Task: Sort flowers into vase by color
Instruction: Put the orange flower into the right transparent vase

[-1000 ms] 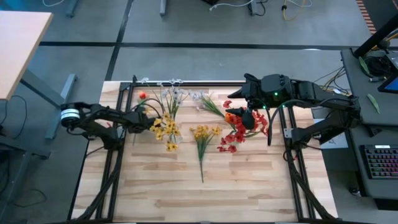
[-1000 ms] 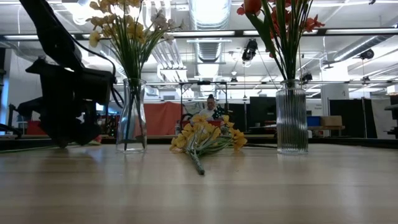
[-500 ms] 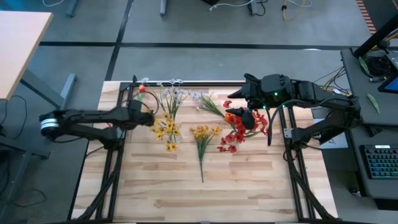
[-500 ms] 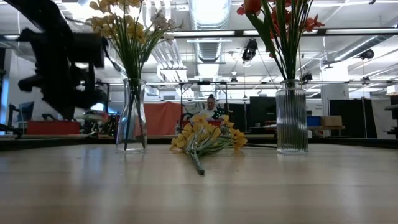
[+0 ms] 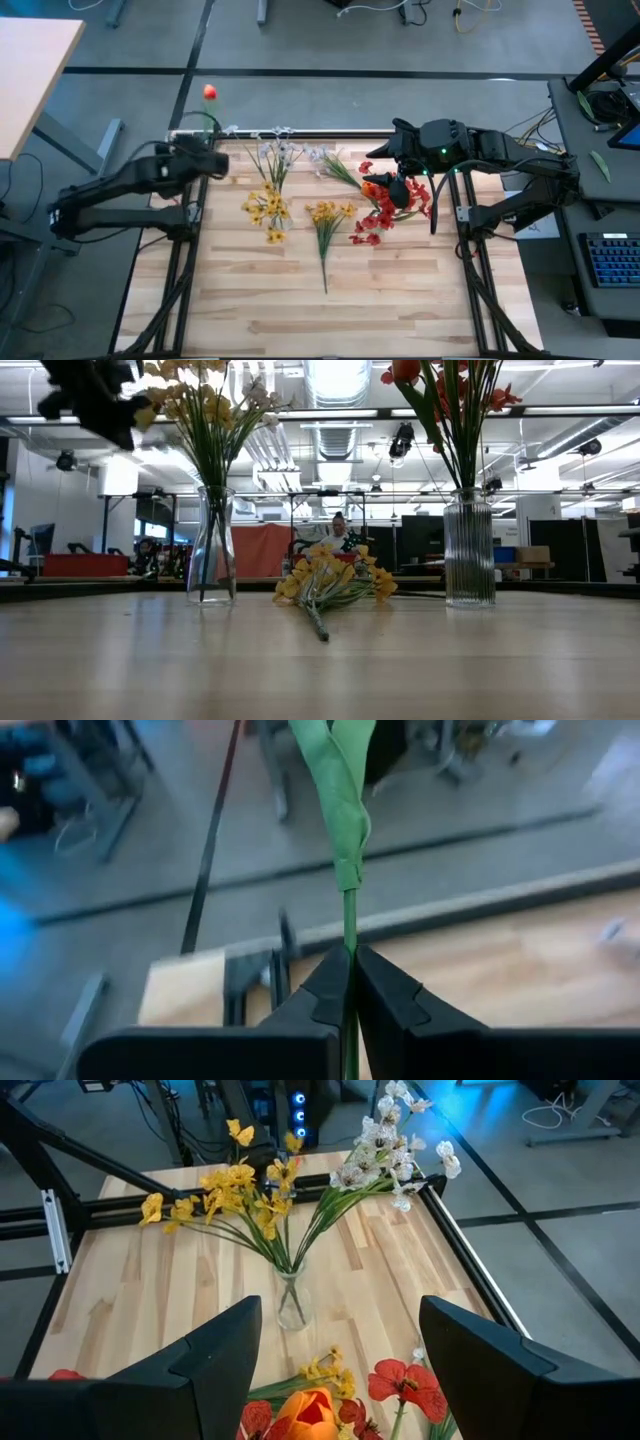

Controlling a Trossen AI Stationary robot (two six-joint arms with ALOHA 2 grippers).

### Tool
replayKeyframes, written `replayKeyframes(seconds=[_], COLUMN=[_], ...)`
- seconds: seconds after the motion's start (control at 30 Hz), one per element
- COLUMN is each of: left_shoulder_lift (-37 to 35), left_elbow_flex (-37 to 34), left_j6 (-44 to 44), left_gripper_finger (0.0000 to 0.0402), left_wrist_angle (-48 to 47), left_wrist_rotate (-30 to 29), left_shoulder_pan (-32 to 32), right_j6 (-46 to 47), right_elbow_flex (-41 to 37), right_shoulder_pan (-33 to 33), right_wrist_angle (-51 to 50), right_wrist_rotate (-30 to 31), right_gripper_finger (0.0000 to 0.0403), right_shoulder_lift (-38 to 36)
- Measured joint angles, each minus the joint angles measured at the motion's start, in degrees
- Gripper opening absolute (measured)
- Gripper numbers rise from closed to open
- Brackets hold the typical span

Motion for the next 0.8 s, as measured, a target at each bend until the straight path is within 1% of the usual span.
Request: replayKeyframes(seconds=[0.07, 0.13, 0.17, 0.23, 0.3, 0.37, 0.47, 0.53, 0.6, 0.7, 0.8], left_shoulder_lift=[-1.1, -2.1, -2.6, -3.4, -4.0, -4.3, -3.2, -1.6, 0.7, 4.7, 9.3], left_elbow_flex=[3.4, 6.5, 7.8, 9.4, 9.8, 9.5, 8.8, 8.2, 7.7, 7.6, 7.6], left_j6=[4.6, 10.8, 14.5, 22.6, 31.0, 37.9, 44.2, 46.4, 47.7, 48.5, 49.1], left_gripper_finger=[0.0, 0.0, 0.0, 0.0, 0.0, 0.0, 0.0, 0.0, 0.0, 0.0, 0.0], left_wrist_angle=[1.5, 5.7, 8.9, 17.3, 27.8, 37.1, 48.8, 54.1, 58.5, 63.8, 69.3], left_wrist_rotate=[-1.2, -1.1, -0.2, 4.3, 11.2, 20.6, 35.2, 41.4, 43.4, 43.4, 43.4], left_shoulder_pan=[-0.8, -2.2, -3.2, -5.8, -8.7, -11.7, -16.2, -19.1, -21.7, -24.4, -25.8], right_j6=[0.0, 0.0, 0.0, -0.1, -0.6, -1.0, -2.2, -2.9, -4.1, -5.2, -5.6], right_elbow_flex=[0.0, 0.0, 0.0, 0.0, 0.0, 0.0, 0.0, 0.0, 0.0, 0.0, 0.2], right_shoulder_pan=[0.0, 0.0, 0.0, 0.0, 0.0, 0.0, 0.0, 0.1, 0.1, 0.2, 0.5], right_wrist_angle=[0.0, 0.0, 0.1, 0.5, 1.2, 2.4, 5.6, 8.3, 12.1, 19.9, 28.4], right_wrist_rotate=[0.0, 0.0, 0.0, 0.0, 0.0, 0.1, 0.0, -0.1, -1.6, -5.9, -9.9], right_gripper_finger=[0.0265, 0.0265, 0.0265, 0.0265, 0.0265, 0.0265, 0.0265, 0.0265, 0.0265, 0.0265, 0.0265], right_shoulder_lift=[0.0, 0.0, 0.0, 0.0, 0.4, 0.8, 2.1, 3.3, 4.6, 6.9, 9.2])
